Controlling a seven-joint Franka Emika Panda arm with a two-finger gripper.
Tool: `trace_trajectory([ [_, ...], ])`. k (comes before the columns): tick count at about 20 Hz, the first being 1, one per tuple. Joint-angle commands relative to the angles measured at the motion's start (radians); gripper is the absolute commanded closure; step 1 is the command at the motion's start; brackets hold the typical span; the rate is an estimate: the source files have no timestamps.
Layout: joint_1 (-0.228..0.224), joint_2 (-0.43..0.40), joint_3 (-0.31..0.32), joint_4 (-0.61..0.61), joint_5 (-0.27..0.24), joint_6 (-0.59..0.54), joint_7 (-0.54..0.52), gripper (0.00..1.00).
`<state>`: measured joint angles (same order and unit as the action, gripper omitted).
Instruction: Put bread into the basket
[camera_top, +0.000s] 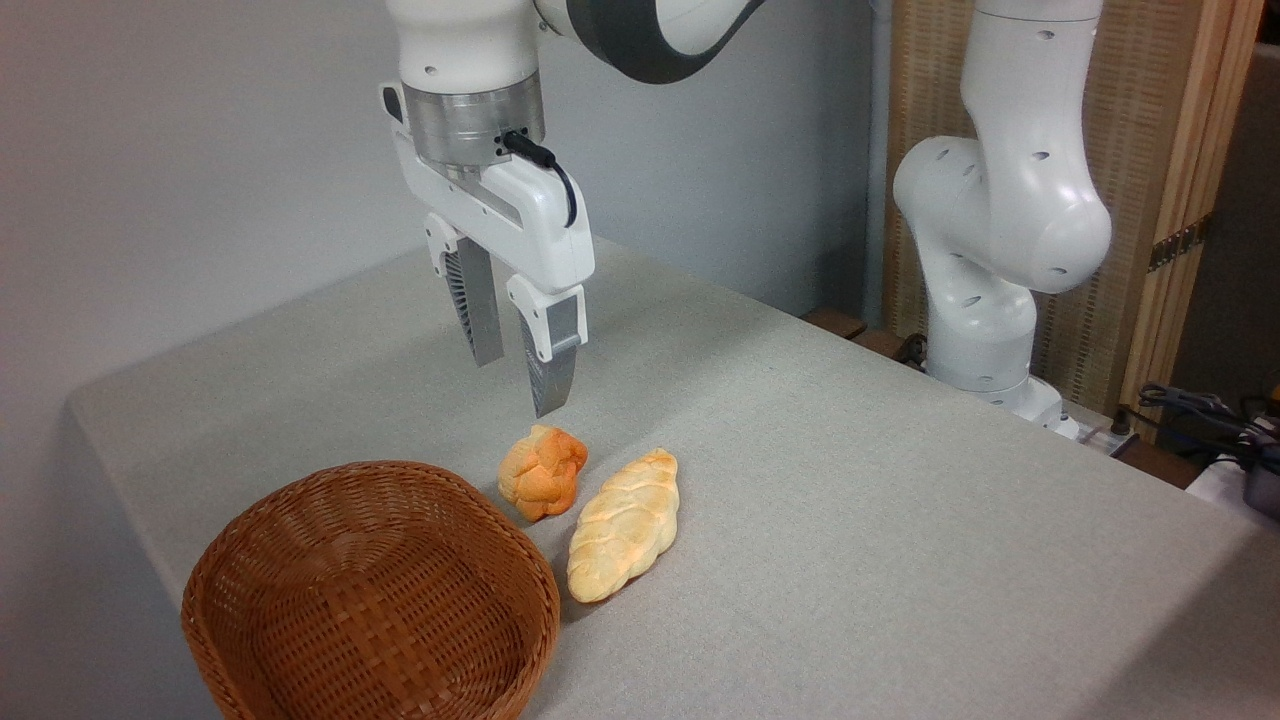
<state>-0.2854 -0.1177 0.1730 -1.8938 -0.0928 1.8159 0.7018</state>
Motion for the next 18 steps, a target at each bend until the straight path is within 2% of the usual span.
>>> trace_trajectory([
  [1, 0.012, 0.009, 0.023, 0.024, 0.015, -0.020, 0.018, 0.00],
  [8, 0.009, 0.012, 0.025, 0.022, 0.013, -0.023, 0.018, 0.00],
  [18, -0.051, 0.102, -0.001, 0.021, 0.015, -0.006, 0.012, 0.00],
])
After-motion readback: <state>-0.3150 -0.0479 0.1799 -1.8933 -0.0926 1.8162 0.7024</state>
